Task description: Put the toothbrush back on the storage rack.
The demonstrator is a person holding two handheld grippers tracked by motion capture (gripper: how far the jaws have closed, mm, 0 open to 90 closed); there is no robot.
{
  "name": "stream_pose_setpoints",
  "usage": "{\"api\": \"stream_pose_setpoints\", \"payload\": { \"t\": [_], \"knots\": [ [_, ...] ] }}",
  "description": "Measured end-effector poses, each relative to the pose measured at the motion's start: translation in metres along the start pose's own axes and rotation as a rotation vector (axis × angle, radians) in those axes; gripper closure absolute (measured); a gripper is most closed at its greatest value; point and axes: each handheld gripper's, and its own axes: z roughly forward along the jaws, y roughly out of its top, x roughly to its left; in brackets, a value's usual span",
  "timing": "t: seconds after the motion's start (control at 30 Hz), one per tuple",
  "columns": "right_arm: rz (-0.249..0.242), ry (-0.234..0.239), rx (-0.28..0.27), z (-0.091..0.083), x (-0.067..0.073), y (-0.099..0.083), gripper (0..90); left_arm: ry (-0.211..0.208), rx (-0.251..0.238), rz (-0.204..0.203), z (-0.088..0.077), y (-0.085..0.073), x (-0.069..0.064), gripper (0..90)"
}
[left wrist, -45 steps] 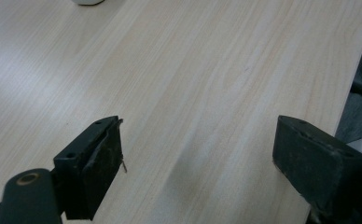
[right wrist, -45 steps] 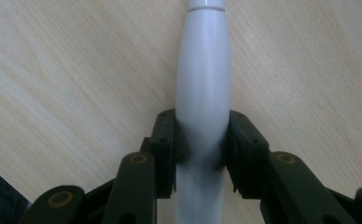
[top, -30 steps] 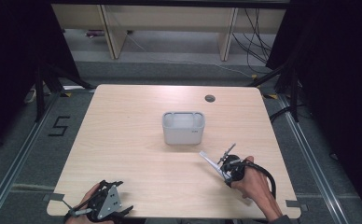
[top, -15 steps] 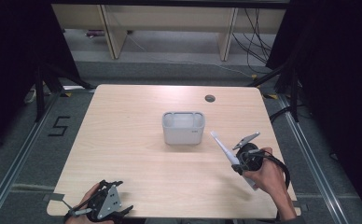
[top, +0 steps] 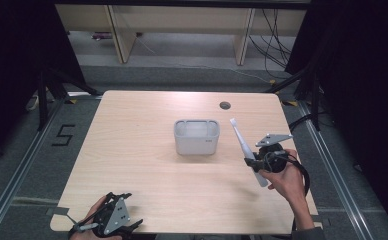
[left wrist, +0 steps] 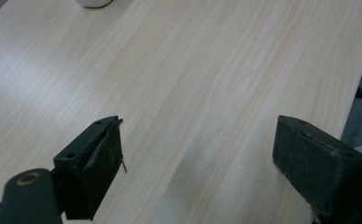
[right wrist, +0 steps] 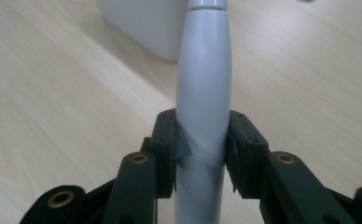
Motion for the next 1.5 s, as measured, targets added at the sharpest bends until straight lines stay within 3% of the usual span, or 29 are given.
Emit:
{"api": "stream_pose_setpoints", "payload": {
  "t": [0.03,0.07,0.1,0.17,0.27,0.4,0.47,0.5,0.53,0.73,0.8,0.87,0.97,1.13,1.5],
  "knots": [
    [0.0,0.0,0.0,0.0,0.0,0.0,67.0,0.0,0.0,0.0,0.0,0.0,0.0,15.4],
    [-0.004,-0.003,-0.02,0.001,-0.001,0.001,67.0,0.028,0.002,0.0,0.0,0.0,-0.001,15.4],
    [0.007,-0.002,-0.07,0.005,0.0,0.002,67.0,0.02,0.0,-0.001,0.0,0.0,0.0,15.4],
    [0.031,0.016,-0.071,0.005,0.001,0.006,67.0,0.016,0.001,-0.002,0.0,0.0,0.0,15.4],
    [0.023,0.024,-0.154,0.013,0.0,0.012,67.0,0.018,0.002,0.0,0.0,0.0,0.0,15.4],
    [0.024,0.027,-0.195,0.016,0.0,0.019,67.0,0.025,0.006,0.005,0.0,-0.001,0.0,15.4],
    [0.029,0.031,-0.249,0.018,-0.001,0.025,67.0,0.016,0.005,0.002,0.0,-0.001,0.0,15.4],
    [0.029,0.031,-0.249,0.018,-0.001,0.025,67.0,0.016,0.005,0.002,0.0,-0.001,0.0,15.4],
    [0.056,0.034,-0.284,0.021,0.001,0.029,67.0,0.012,0.006,0.002,0.0,0.0,0.0,15.4],
    [0.059,0.053,-0.365,0.028,0.002,0.04,67.0,0.018,0.004,0.003,0.0,-0.001,0.0,15.4],
    [0.051,0.035,-0.379,0.03,0.003,0.043,67.0,0.018,0.004,0.003,0.0,0.0,0.0,15.4],
    [0.047,0.052,-0.392,0.032,0.004,0.046,67.0,0.018,0.004,0.004,0.0,0.0,0.0,15.4],
    [0.052,0.042,-0.404,0.033,0.006,0.049,67.0,0.017,0.004,0.004,0.0,0.0,0.0,15.4],
    [0.056,0.075,-0.439,0.036,0.009,0.057,67.0,0.016,0.004,0.005,0.0,0.0,0.0,15.4],
    [0.064,0.098,-0.473,0.032,0.013,0.074,67.0,0.001,0.009,0.006,0.0,0.0,0.0,15.4]
  ]
}}
